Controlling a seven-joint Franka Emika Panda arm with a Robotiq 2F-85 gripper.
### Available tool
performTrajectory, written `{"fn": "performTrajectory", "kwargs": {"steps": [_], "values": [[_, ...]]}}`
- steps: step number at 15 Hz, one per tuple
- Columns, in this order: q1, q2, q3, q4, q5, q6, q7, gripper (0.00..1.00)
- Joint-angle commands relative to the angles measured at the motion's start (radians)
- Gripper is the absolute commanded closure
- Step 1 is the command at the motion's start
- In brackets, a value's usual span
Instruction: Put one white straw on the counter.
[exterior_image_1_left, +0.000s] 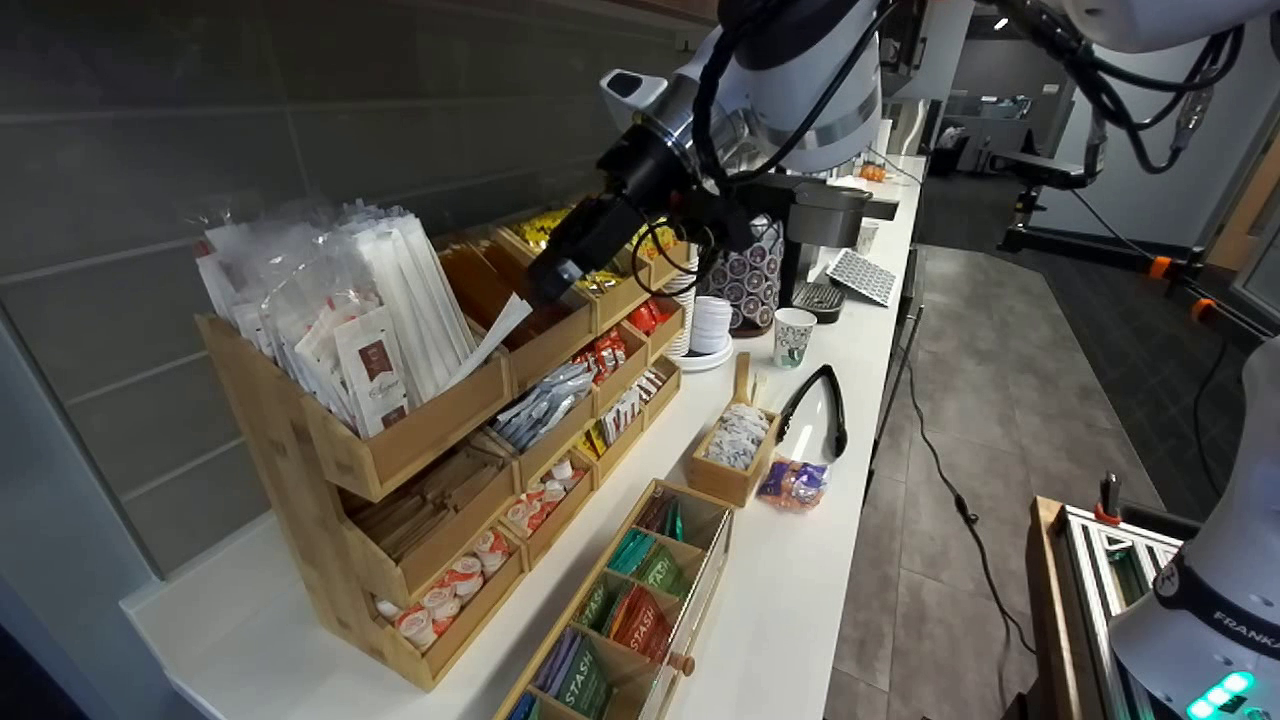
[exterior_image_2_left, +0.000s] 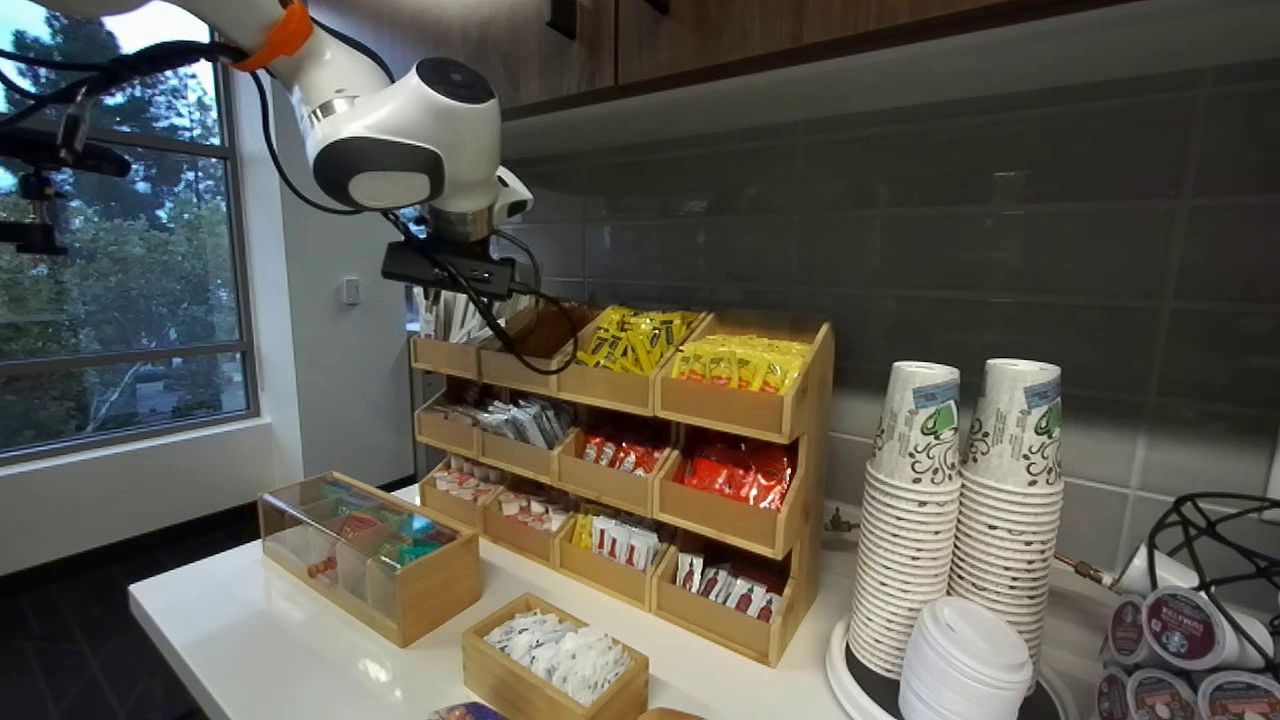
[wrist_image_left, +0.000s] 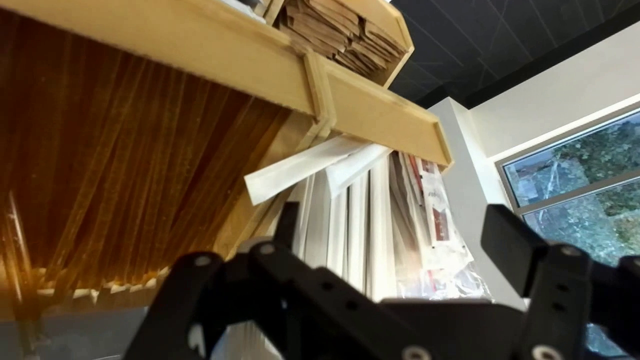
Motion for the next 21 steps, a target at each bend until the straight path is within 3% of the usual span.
{"fn": "performTrajectory", "kwargs": {"steps": [1,17,21], "values": [[-0.007,0.042,0.012,0.034,0.015,0.022,-0.013,0.00],[-0.008,0.140,0.036,0.116,-0.015,0.016,0.023,0.00],[-0.007,0.143,0.038,0.118,-0.028,0.012,0.033,0.06]]}}
